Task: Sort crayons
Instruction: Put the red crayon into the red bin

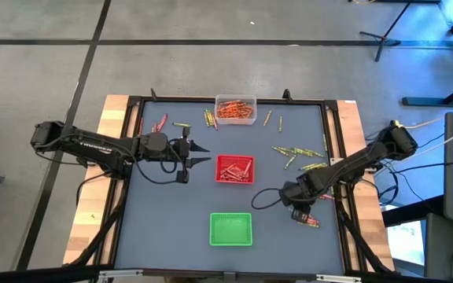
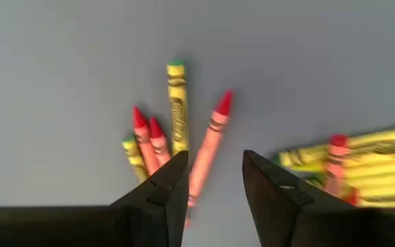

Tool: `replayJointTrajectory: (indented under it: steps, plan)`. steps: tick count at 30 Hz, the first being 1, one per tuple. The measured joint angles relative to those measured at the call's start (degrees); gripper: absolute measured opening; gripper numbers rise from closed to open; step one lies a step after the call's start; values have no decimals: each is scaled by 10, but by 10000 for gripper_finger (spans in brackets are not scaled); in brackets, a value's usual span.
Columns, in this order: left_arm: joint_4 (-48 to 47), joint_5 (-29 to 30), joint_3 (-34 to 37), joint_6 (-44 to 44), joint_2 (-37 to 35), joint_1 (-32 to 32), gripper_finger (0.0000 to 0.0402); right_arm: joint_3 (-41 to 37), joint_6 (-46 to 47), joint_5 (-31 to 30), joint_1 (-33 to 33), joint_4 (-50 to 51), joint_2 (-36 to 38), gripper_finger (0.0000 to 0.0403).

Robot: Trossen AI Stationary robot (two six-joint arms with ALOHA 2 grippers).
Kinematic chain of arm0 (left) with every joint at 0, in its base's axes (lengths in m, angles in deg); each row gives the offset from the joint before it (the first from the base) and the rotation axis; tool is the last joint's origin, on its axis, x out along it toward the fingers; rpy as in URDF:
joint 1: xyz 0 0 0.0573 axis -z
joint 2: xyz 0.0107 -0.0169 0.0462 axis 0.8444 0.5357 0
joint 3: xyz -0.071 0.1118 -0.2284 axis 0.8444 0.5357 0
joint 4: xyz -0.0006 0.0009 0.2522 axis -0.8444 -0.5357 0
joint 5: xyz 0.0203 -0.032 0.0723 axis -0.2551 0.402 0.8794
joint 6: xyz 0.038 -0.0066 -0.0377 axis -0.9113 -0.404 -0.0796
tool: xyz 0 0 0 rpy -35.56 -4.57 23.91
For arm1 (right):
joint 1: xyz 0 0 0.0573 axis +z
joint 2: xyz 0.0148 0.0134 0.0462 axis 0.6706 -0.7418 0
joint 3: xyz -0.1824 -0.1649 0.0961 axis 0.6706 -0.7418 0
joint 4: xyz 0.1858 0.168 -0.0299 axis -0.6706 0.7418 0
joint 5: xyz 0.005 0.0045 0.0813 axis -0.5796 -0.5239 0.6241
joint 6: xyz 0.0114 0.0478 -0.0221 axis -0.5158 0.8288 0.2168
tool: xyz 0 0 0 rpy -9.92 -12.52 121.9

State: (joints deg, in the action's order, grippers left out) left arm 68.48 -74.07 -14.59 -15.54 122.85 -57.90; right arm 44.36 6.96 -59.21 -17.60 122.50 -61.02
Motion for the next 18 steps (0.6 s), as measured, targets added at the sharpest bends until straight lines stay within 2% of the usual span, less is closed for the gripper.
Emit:
replayJointTrajectory:
  steps: [3, 8, 18]
  plan:
    - [1, 0, 0, 0, 0, 0, 99, -12, 18, 1, 0, -39, 0, 134]
    - [3, 0, 0, 0, 0, 0, 99, -28, 35, -21, -1, -40, 0, 134]
    - [3, 0, 0, 0, 0, 0, 99, -69, 56, -17, -1, -107, 0, 134]
